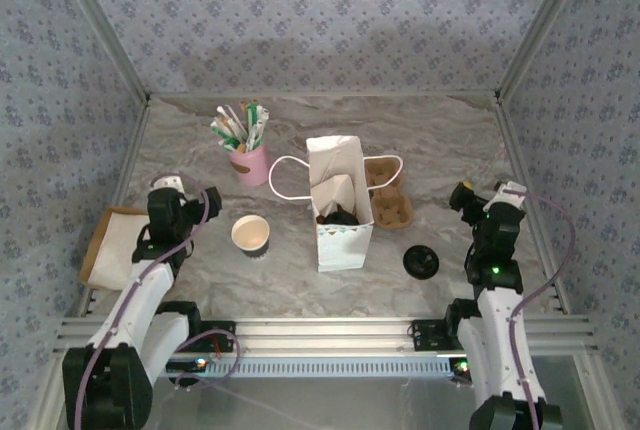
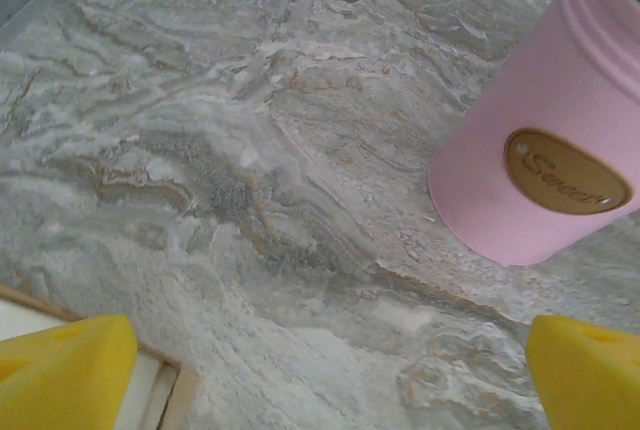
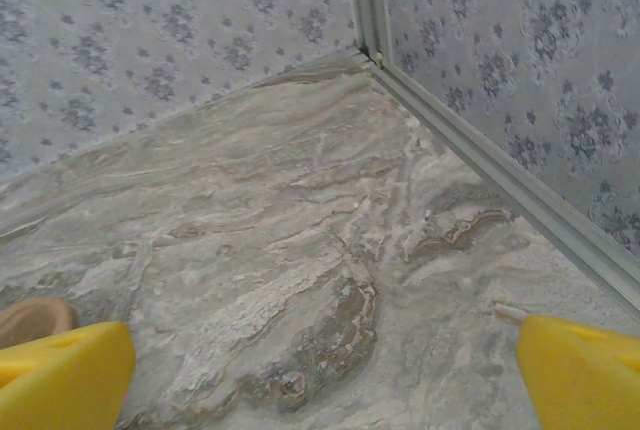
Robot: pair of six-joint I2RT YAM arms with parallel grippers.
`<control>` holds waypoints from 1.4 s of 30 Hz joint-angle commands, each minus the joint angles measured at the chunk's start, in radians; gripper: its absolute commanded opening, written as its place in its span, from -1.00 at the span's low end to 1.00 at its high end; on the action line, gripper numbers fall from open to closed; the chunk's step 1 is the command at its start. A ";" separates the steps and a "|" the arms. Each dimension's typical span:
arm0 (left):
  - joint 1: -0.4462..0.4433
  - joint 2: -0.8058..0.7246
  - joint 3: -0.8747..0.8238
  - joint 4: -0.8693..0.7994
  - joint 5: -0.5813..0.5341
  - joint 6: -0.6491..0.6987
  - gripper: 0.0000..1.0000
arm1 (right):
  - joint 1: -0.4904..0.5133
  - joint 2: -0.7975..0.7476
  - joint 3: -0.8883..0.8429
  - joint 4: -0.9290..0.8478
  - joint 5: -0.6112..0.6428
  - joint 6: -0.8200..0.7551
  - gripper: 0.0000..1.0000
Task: Pack the takeout coffee
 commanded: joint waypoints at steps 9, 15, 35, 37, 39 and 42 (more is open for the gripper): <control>0.004 0.319 0.049 0.361 0.049 0.171 0.99 | 0.042 0.355 -0.008 0.374 0.099 0.001 1.00; 0.004 0.482 0.044 0.523 0.068 0.196 0.99 | 0.055 0.525 0.012 0.479 0.125 -0.042 1.00; 0.036 0.610 0.100 0.596 0.104 0.274 0.99 | 0.210 0.867 0.032 0.806 0.179 -0.280 1.00; 0.037 0.610 0.095 0.603 0.117 0.280 0.99 | 0.206 0.861 0.018 0.822 0.172 -0.276 1.00; 0.044 0.616 0.079 0.634 0.099 0.262 0.99 | 0.206 0.859 0.000 0.856 0.165 -0.277 1.00; 0.079 0.628 0.035 0.722 0.065 0.205 0.99 | 0.197 0.881 -0.023 0.913 0.140 -0.277 1.00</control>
